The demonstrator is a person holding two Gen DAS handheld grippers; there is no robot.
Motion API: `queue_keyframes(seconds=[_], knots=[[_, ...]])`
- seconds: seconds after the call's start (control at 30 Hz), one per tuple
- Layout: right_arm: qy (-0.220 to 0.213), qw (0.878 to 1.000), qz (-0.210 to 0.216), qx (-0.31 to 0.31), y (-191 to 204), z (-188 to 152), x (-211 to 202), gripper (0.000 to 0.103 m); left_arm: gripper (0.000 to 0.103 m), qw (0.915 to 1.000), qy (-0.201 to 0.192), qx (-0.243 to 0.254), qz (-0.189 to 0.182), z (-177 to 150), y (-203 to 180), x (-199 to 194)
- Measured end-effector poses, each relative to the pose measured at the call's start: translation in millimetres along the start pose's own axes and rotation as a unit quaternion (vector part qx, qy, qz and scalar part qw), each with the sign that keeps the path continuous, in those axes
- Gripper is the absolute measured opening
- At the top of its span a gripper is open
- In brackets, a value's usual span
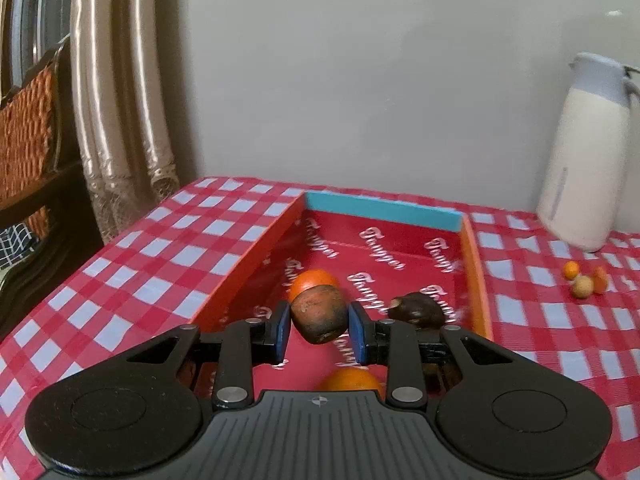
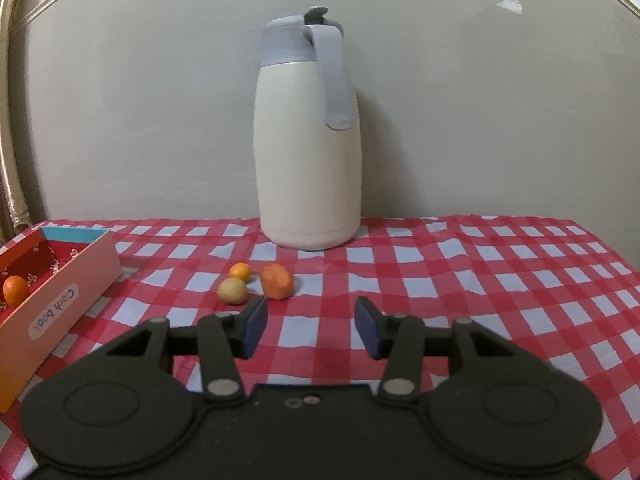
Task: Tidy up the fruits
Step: 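Carry the reddish-brown fruit with the left gripper into the box and open, then lift the open left gripper out of the box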
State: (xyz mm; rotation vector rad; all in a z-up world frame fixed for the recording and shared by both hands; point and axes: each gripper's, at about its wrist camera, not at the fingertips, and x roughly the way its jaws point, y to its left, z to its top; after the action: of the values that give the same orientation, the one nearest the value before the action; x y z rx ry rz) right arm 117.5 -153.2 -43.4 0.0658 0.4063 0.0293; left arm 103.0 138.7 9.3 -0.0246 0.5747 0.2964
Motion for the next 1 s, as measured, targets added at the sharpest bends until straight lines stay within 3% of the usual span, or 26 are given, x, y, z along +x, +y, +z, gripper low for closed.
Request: queue_keyframes(seconds=[0.23,0.3,0.37,0.4,0.5,1.0], knots=[[0.001,1.000,0.004,-0.001,1.7,0.2,0.4,0.047,0.031,0.9998,0.016,-0.005,0.007,-3.3,1.5,8.9],[0.001,1.000,0.004,-0.001,1.7,0.2,0.4,0.047,0.037,0.9999,0.014,-0.006,0.005,-3.0,-0.1,7.9],[0.001,1.000,0.005,-0.001,0.8,0.4,-0.1,0.047,0.073,0.9999,0.006,-0.009,0.007,-2.7,-1.5,4.9],[0.001,1.000,0.005,-0.001,0.8,0.4,-0.1,0.047,0.078,0.9999,-0.006,-0.008,0.012,-2.3,-3.0,1.4],[0.001,1.000,0.005,-0.001,0.6,0.4,-0.3,0.047,0.079,0.9997,-0.020,0.000,0.013,0.6,-7.2,-4.5],[0.001,1.000,0.009,-0.002,0.1,0.5,-2.0,0.047,0.079,0.9998,-0.017,-0.005,0.007,2.0,-8.1,-3.5]])
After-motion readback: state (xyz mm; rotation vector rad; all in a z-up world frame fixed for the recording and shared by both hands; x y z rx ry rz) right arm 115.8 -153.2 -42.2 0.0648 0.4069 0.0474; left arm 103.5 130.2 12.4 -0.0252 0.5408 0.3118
